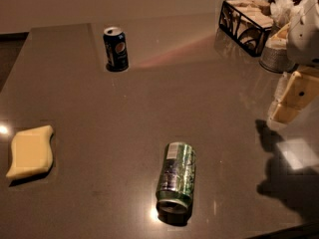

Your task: Place green can upright

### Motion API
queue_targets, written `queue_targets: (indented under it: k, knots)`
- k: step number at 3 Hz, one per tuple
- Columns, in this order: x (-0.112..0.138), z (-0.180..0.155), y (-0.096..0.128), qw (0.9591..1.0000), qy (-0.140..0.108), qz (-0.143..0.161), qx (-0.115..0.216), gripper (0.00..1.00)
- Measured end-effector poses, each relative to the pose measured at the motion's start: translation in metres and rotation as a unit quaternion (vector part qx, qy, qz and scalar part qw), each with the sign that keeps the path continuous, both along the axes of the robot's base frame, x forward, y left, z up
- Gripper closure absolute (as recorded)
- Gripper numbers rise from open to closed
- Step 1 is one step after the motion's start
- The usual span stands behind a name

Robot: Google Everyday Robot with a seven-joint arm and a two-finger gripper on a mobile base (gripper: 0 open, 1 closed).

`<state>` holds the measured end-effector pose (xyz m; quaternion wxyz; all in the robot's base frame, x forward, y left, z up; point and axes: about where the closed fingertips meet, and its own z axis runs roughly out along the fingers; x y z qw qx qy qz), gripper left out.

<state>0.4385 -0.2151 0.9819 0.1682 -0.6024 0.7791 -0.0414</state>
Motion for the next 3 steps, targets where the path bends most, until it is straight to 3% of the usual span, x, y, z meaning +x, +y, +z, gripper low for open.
queue_targets:
  k: [1, 2, 3]
  knots:
    - [0.000, 0.000, 0.000, 1.0000, 0.000, 0.000, 0.000, 0.00]
    - [-0.001, 0.003, 0.010, 0.9991, 0.021, 0.035, 0.014, 0.00]
    - [-0.018, 0.000, 0.030, 0.9936, 0.030, 0.108, 0.015, 0.00]
